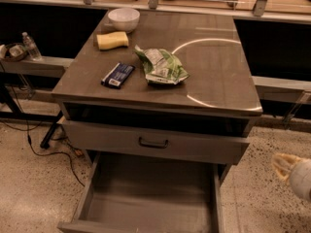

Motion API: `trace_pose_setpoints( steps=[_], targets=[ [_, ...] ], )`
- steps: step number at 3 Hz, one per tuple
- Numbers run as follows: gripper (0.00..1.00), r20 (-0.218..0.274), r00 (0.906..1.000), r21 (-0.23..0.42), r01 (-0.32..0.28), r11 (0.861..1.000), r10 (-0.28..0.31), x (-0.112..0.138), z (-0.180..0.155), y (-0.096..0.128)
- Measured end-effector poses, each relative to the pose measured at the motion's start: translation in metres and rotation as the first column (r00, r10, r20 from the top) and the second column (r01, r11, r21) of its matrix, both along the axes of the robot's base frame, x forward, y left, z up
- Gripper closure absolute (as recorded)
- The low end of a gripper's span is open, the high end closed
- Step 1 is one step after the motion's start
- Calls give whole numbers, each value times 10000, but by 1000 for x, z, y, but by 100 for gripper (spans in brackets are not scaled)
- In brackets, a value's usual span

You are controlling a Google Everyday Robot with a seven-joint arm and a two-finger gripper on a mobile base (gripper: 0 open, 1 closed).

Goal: Open middle drawer

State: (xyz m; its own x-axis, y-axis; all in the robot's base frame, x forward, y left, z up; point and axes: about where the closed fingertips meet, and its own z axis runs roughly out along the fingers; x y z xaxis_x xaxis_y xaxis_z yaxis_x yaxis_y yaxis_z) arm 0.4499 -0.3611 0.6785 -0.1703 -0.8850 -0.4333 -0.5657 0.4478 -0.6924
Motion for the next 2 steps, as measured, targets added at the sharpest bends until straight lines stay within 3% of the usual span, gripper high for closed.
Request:
trace_pose_setpoints(
  steps=[1, 2],
  targets=[
    [100, 1959, 9806, -266, -36, 9996, 87, 20, 68, -21],
    [100, 1960, 9804, -234, -161, 9996, 204, 22, 71, -10]
  ],
)
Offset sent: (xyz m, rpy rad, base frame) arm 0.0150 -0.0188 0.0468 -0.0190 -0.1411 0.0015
